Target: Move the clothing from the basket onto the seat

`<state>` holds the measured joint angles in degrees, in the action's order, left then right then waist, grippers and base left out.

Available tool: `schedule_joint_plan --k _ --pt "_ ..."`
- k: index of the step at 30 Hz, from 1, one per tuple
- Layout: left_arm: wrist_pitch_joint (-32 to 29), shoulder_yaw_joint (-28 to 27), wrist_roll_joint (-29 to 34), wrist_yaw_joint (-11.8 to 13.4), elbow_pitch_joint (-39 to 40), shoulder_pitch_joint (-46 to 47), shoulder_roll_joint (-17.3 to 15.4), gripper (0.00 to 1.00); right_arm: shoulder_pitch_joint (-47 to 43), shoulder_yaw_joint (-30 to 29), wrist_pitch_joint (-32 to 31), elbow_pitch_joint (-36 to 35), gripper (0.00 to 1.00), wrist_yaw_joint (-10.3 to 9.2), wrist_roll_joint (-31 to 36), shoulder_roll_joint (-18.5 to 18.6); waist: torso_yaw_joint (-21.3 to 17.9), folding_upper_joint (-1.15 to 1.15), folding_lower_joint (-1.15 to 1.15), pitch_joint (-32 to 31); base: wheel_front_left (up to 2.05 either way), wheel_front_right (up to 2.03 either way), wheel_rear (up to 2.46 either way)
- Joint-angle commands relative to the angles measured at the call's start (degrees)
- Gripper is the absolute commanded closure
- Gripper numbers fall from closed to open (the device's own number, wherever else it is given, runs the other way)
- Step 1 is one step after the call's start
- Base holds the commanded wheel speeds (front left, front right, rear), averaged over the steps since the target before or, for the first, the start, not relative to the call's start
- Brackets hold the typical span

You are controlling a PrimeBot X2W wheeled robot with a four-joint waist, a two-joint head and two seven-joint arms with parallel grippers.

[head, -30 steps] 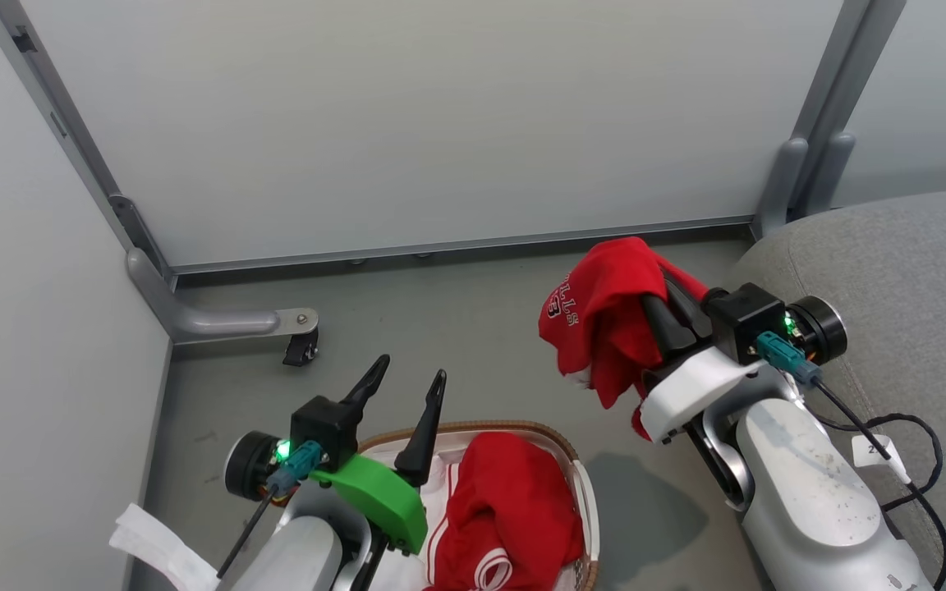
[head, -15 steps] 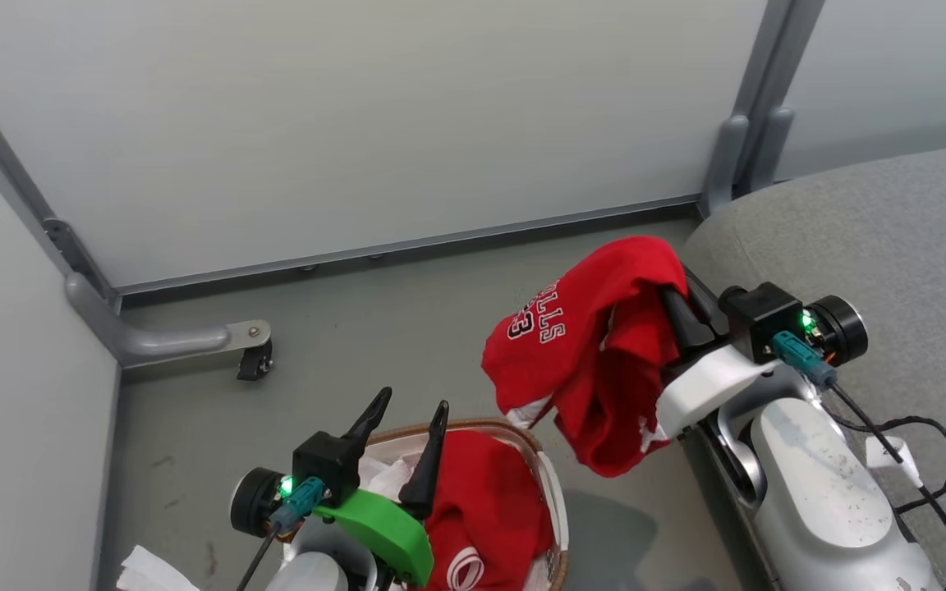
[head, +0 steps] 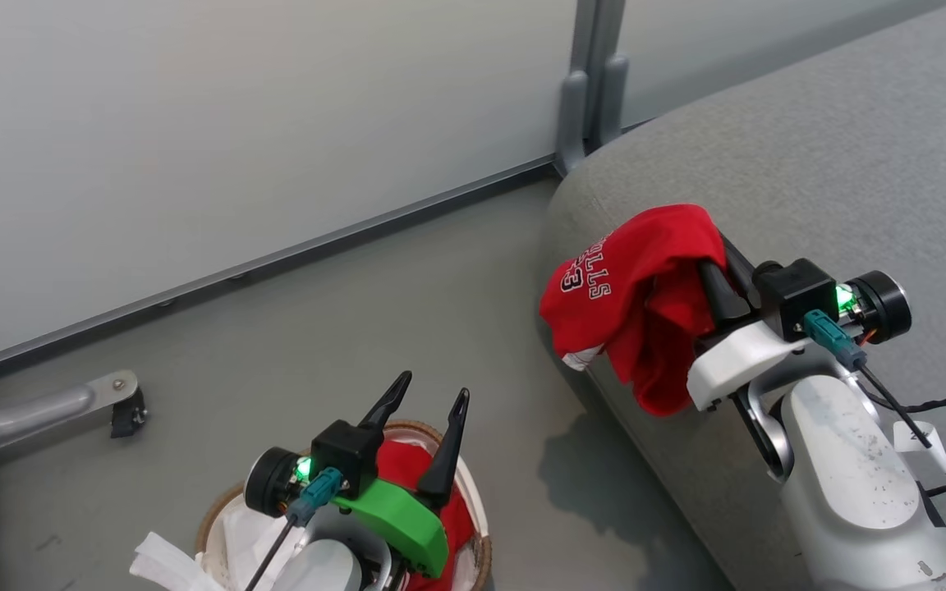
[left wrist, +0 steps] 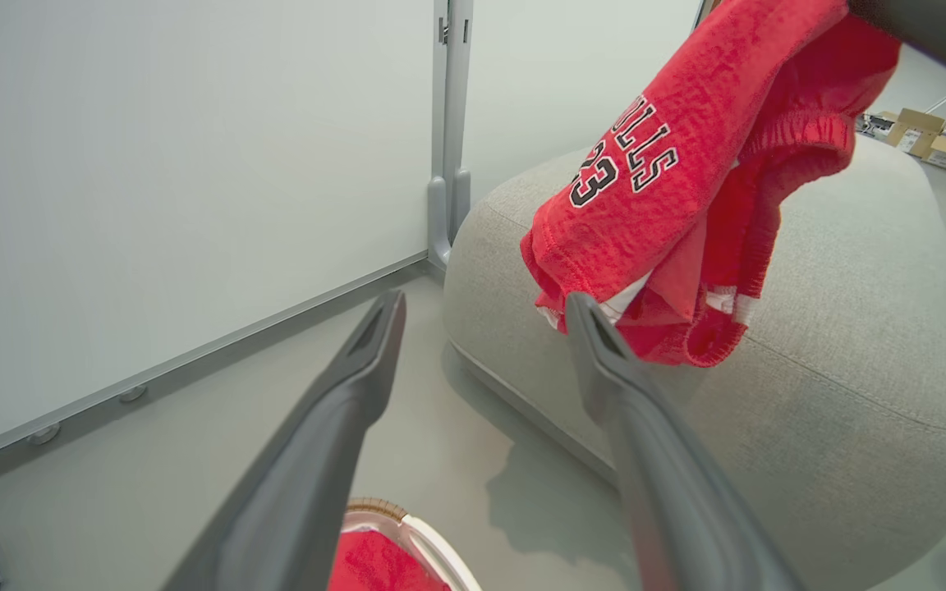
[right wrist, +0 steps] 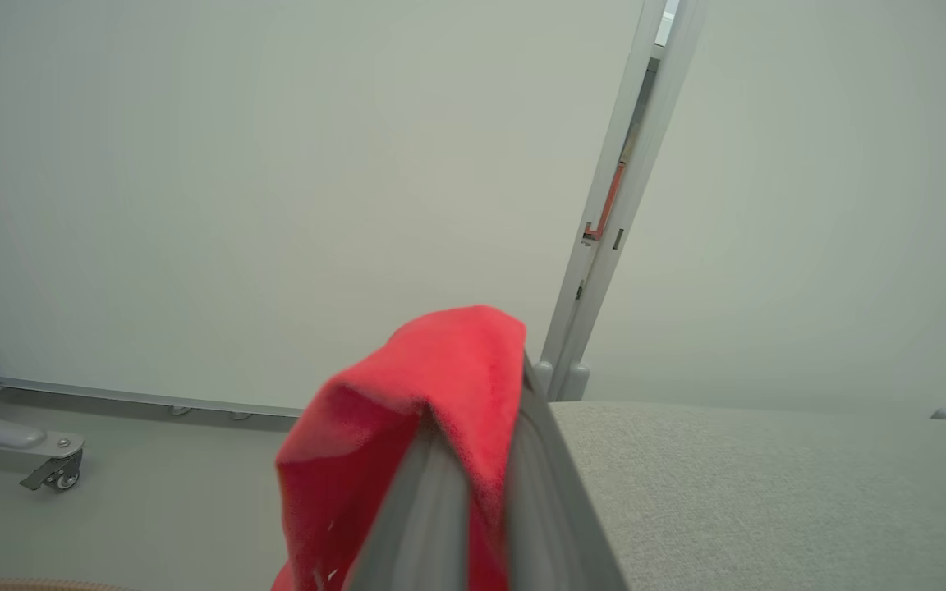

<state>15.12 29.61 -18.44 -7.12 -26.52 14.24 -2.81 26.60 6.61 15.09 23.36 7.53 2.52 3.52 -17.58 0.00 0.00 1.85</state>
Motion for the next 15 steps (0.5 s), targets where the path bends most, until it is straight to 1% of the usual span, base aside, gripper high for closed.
schedule_joint_plan --k 1,5,8,11,15 --pt "0.1 0.0 0.1 -0.3 0.1 1.1 -0.2 0.00 0.7 -0.4 0.1 -0.4 1.00 -0.08 0.2 0.2 -5.4 0.00 0.00 2.9 0.00 0.00 0.00" --pt "0.1 0.7 0.5 -0.3 0.1 2.0 -0.2 0.00 1.4 -1.6 0.1 -1.0 1.00 -0.08 0.3 0.4 -7.0 0.00 0.00 4.5 0.00 0.00 0.00" --pt "0.1 1.0 1.0 -0.3 0.1 2.7 -0.2 0.00 1.7 -2.6 0.1 -1.3 1.00 -0.08 0.0 0.4 -7.3 0.00 0.00 5.8 0.00 0.00 0.00" --pt "0.1 1.3 1.5 -0.4 0.1 3.4 -0.2 0.00 2.9 -3.5 0.1 -1.6 1.00 -0.08 -0.1 0.5 -6.9 0.00 0.00 7.2 0.00 0.00 0.00" --pt "0.1 1.5 2.4 -0.4 -0.1 4.7 -0.2 0.00 5.6 -4.7 0.1 -1.3 1.00 -0.08 0.3 1.3 -5.5 0.00 0.00 9.8 0.00 0.00 0.00"
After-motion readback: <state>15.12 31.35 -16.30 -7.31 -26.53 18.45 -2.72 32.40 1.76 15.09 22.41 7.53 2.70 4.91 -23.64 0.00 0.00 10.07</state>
